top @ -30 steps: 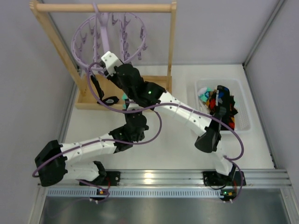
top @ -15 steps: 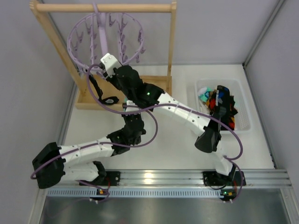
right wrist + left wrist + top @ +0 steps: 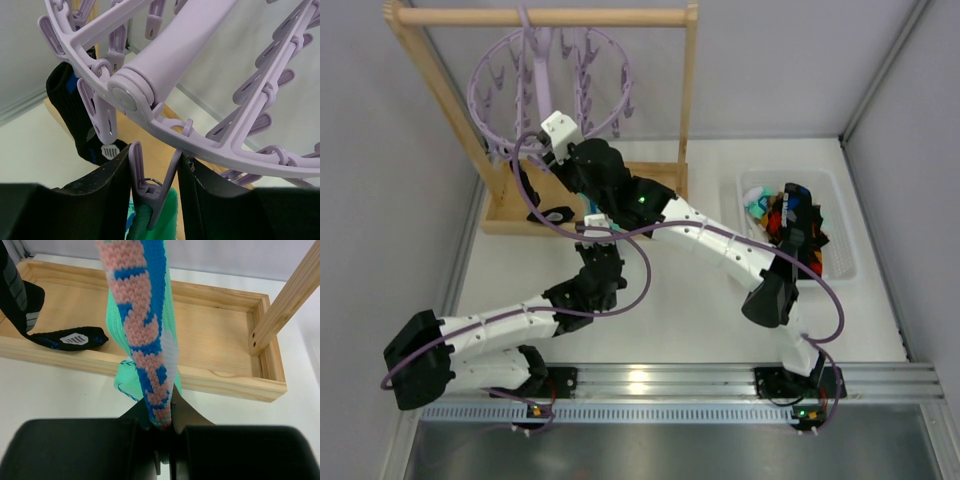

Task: Remove the socks clipped to the hanger

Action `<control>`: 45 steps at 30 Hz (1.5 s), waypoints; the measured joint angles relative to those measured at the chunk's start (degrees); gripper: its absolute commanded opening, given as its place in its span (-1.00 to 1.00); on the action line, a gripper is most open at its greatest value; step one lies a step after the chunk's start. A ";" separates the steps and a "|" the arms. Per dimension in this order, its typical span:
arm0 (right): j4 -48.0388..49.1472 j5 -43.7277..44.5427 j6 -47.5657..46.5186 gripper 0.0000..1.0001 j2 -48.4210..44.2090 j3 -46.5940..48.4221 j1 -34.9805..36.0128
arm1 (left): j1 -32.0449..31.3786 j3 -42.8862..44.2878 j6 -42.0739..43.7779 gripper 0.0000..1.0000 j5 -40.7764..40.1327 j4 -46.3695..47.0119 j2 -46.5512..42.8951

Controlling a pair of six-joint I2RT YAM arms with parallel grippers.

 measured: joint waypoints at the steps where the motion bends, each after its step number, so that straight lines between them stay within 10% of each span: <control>1: 0.02 0.00 0.00 -0.20 0.00 0.02 0.00 | 0.00 0.04 0.02 -1.00 0.17 0.00 0.00; 21: 3.04 4.90 -3.63 0.41 -2.29 -4.07 1.57 | 0.00 4.35 3.85 -1.00 1.01 -0.83 4.02; 30: 2.86 7.98 -7.02 0.16 -1.88 -2.45 1.60 | 0.00 5.05 3.87 -1.00 1.33 -0.79 4.20; 40: 4.33 10.21 -10.75 -0.62 -1.05 -2.03 1.60 | -0.02 5.05 3.82 -1.00 1.99 -0.81 4.87; 45: 4.24 9.84 -10.64 -0.60 -1.05 -2.03 1.60 | 0.00 4.98 3.52 -1.00 2.78 -0.81 5.42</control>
